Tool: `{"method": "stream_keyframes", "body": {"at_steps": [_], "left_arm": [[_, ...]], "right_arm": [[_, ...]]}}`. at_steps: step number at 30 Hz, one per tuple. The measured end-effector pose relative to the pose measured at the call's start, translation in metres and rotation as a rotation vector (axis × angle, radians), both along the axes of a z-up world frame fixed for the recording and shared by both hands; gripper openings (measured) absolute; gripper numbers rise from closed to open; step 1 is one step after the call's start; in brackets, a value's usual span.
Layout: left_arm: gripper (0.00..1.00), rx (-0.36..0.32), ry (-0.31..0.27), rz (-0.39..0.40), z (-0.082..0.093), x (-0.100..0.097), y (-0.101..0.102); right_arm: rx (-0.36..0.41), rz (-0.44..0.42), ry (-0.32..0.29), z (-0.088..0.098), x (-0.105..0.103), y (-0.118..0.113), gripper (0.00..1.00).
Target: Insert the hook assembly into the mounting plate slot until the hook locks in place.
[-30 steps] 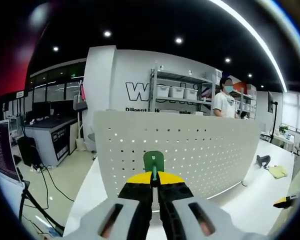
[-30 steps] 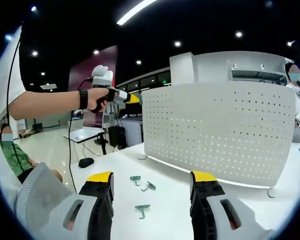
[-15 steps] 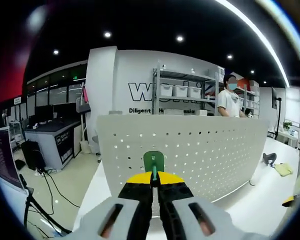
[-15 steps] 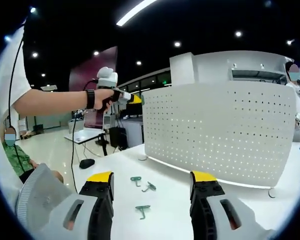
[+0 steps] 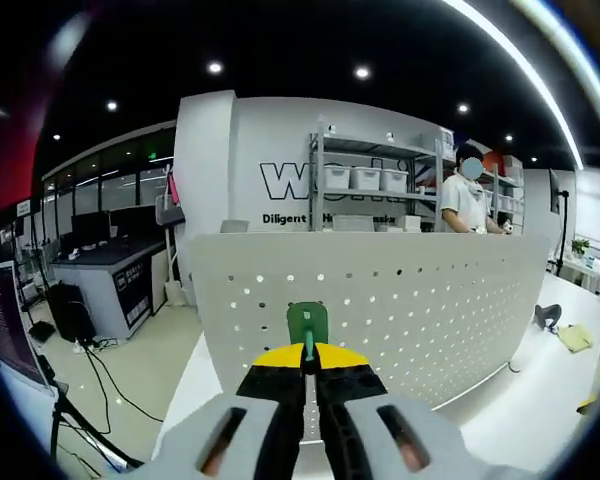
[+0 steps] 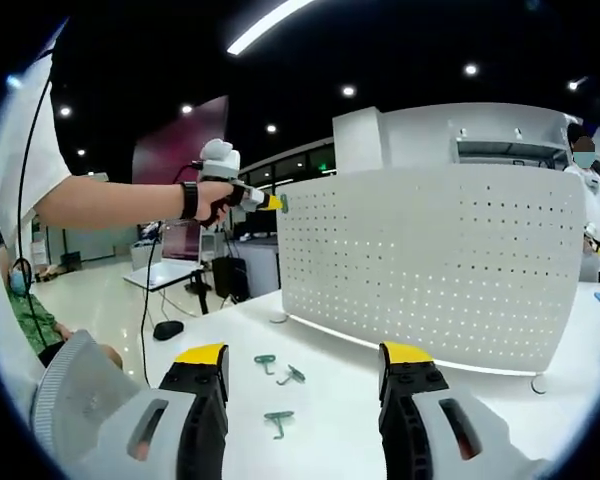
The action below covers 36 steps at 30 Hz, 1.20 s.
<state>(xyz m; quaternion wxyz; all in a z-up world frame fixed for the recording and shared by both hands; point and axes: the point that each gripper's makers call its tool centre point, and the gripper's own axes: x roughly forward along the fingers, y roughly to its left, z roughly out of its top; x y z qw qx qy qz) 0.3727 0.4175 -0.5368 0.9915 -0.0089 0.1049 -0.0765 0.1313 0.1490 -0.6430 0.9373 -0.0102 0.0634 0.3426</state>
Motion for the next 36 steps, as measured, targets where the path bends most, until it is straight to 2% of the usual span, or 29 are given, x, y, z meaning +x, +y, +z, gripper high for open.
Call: {"method": "stream_keyframes", "body": {"at_steps": [11, 15, 17, 36], "left_arm": [[0.02, 0.011, -0.014, -0.001, 0.01, 0.021, 0.002], [0.02, 0.019, -0.01, -0.002, 0.01, 0.026, 0.001], [0.02, 0.025, -0.014, 0.003, 0.01, 0.028, 0.002], [0.02, 0.031, 0.007, 0.003, 0.006, 0.047, 0.008]], "right_arm": [[0.008, -0.021, 0.008, -0.002, 0.003, -0.004, 0.61], [0.006, -0.025, 0.01, -0.002, 0.004, -0.005, 0.61], [0.03, -0.032, 0.017, -0.001, 0.005, -0.007, 0.61], [0.025, -0.068, 0.024, -0.004, 0.01, -0.016, 0.6]]}}
